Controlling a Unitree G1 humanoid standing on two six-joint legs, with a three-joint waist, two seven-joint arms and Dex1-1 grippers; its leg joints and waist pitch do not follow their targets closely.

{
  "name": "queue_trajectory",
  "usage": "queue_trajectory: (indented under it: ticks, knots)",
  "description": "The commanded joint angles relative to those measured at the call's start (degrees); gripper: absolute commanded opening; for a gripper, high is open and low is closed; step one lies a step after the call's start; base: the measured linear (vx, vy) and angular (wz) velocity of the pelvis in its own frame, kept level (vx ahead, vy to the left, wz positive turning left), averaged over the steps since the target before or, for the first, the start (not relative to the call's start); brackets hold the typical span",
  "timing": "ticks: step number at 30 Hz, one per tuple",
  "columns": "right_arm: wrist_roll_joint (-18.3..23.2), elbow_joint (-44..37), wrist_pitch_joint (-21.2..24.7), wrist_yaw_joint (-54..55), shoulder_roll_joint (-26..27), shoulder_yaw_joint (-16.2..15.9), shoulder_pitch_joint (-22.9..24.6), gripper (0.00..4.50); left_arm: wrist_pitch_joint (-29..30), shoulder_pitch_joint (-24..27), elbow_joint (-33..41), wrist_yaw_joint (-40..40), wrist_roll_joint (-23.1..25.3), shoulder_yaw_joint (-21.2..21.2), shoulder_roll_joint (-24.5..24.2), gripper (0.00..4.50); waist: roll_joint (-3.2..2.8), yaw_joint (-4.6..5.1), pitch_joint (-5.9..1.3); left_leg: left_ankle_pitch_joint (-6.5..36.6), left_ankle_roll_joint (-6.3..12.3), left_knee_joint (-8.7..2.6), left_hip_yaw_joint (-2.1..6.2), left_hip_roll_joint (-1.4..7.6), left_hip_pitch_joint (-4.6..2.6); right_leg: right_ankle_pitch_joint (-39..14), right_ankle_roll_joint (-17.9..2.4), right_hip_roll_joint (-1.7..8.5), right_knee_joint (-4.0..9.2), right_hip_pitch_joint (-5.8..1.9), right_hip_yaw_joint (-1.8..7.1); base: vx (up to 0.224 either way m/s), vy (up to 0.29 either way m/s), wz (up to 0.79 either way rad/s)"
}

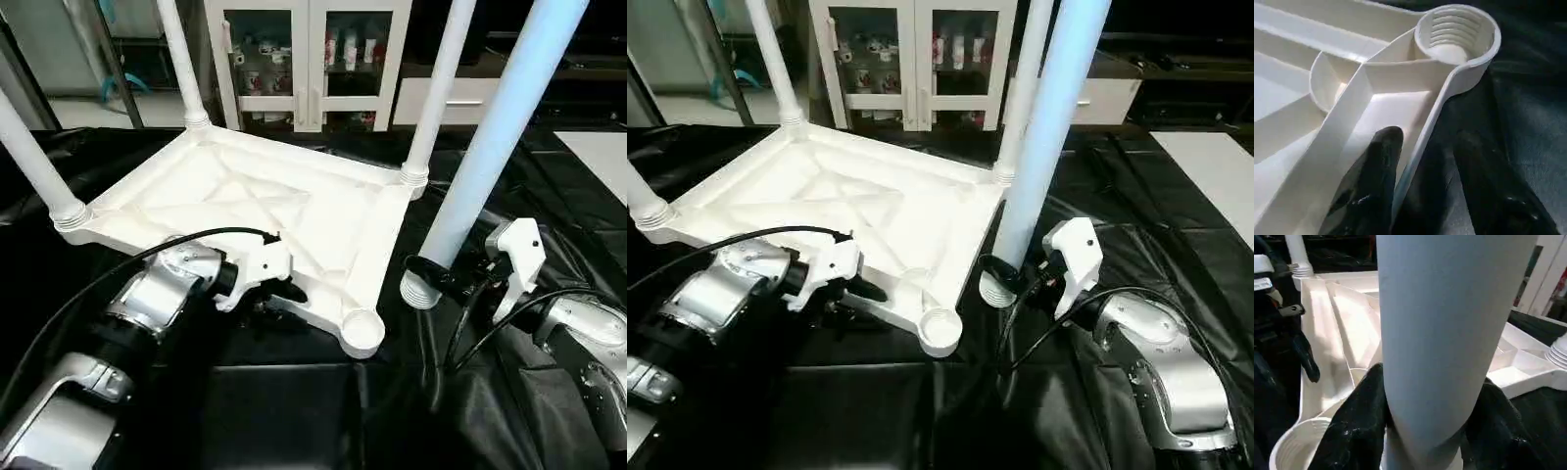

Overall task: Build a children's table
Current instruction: Pick table leg

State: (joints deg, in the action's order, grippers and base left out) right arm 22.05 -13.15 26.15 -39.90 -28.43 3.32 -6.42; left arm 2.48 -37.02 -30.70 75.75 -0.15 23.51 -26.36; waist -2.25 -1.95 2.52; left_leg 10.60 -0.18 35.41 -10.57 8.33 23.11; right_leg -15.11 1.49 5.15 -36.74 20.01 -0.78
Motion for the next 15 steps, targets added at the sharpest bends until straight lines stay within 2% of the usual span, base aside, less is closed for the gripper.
queue_trajectory:
  ticks: [1,3,5,9,12,13,15]
  knots:
    - [0.03,-1.45,-0.13,-0.21,-0.91,0.38,0.27,1.86,-1.01,-1.39,-0.80,0.51,1.19,0.64,0.15,1.70,0.30,0.02,-3.11,15.01,0.06,-5.49,2.02,4.75,-2.25,-0.22,-16.04,3.78,4.63,-0.46,1.62,0.000,0.000,0.00]
    - [-0.23,-1.37,-0.37,-0.24,-0.93,0.12,0.40,1.86,-1.90,-1.84,-1.60,0.50,1.98,1.27,0.57,1.43,0.18,0.05,-3.10,14.80,0.21,-5.51,2.04,4.76,-2.22,0.00,-15.92,3.76,4.67,-0.45,1.62,0.000,0.000,0.00]
    - [-0.41,-1.51,-0.36,-0.09,-0.83,-0.24,0.32,1.86,-2.92,-2.38,-2.69,0.28,3.04,2.05,0.91,1.38,-0.10,0.02,-3.17,14.73,0.11,-5.49,2.08,4.78,-2.31,0.57,-15.94,3.80,4.63,-0.48,1.61,0.000,0.000,0.00]
    - [-0.37,-1.77,-0.26,-0.08,-0.88,-0.34,0.28,1.86,-4.29,-3.33,-4.55,0.47,4.96,3.46,1.08,1.01,0.02,0.11,-3.20,14.59,0.21,-5.56,2.10,4.83,-2.26,1.87,-16.10,3.75,4.63,-0.58,1.58,0.000,0.000,0.00]
    - [-0.42,-2.20,-0.28,-0.39,-1.16,-0.57,0.68,1.86,-6.98,-4.52,-7.06,0.51,7.85,5.64,0.75,0.90,0.00,0.03,-3.26,13.30,0.99,-5.42,2.06,4.81,-2.23,3.64,-16.32,3.86,4.59,-0.70,1.58,0.000,0.000,0.00]
    - [-0.43,-2.28,-0.29,-0.41,-1.22,-0.63,0.75,1.86,-8.17,-4.95,-8.12,0.10,8.89,6.16,0.74,0.65,0.04,0.04,-3.28,12.88,1.28,-5.42,2.05,4.85,-2.24,4.24,-16.27,3.84,4.58,-0.75,1.56,0.000,0.000,0.00]
    - [-0.40,-2.22,-0.27,-0.35,-1.18,-0.62,0.66,1.86,-9.03,-5.31,-9.00,-0.39,9.61,6.46,0.83,0.58,0.09,0.01,-3.40,11.47,1.97,-5.28,2.02,4.84,-2.14,5.92,-16.43,3.94,4.46,-0.92,1.53,0.000,0.000,0.00]
